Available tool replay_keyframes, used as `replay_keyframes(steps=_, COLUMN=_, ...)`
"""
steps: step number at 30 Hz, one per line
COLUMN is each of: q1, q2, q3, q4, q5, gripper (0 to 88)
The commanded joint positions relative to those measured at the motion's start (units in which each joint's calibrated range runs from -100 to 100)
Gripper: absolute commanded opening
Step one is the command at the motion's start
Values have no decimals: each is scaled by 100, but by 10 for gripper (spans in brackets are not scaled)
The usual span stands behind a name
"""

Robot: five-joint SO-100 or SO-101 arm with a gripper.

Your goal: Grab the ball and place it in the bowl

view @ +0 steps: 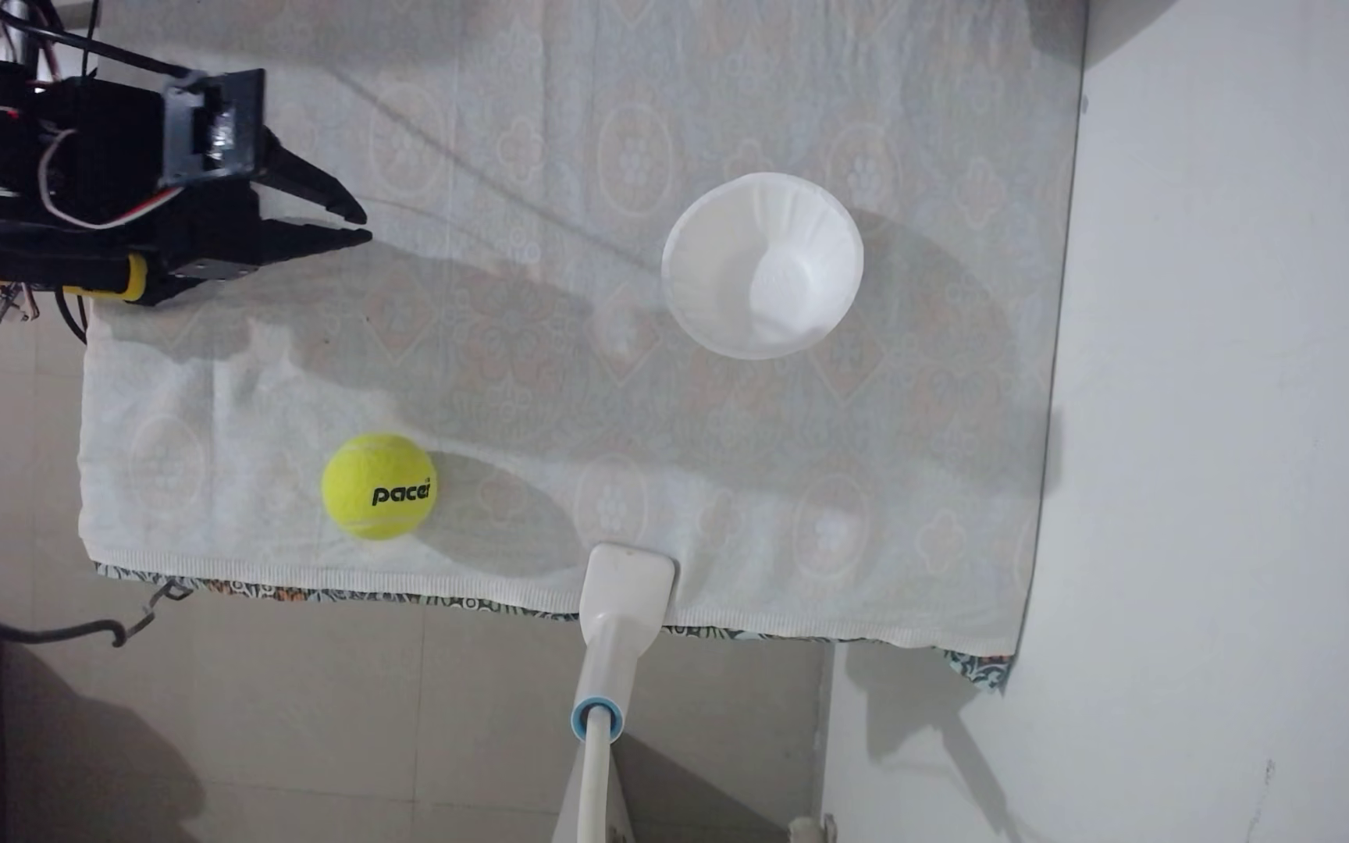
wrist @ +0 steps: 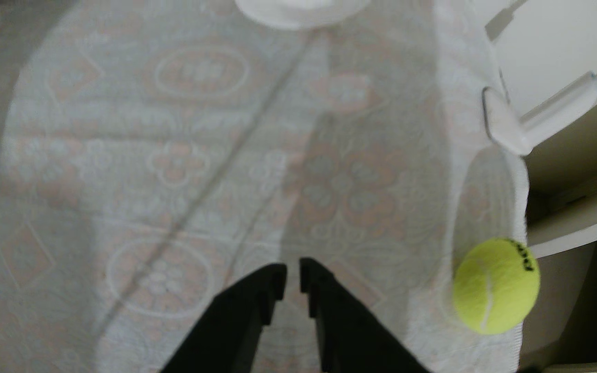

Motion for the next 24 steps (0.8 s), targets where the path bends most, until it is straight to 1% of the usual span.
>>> replay_keyframes(steps=1, q1=307, q2=314, q3=-706, q4=-45, q5=34, gripper=2)
replay_keyframes(steps=16, q1=1387, q2=1143, q3=-2097, q4=-184, q5=68, gripper=1)
replay_keyframes(steps=24, q1=1750, q2=1497, q3=-2578, q4=-184, q5=88, gripper=1)
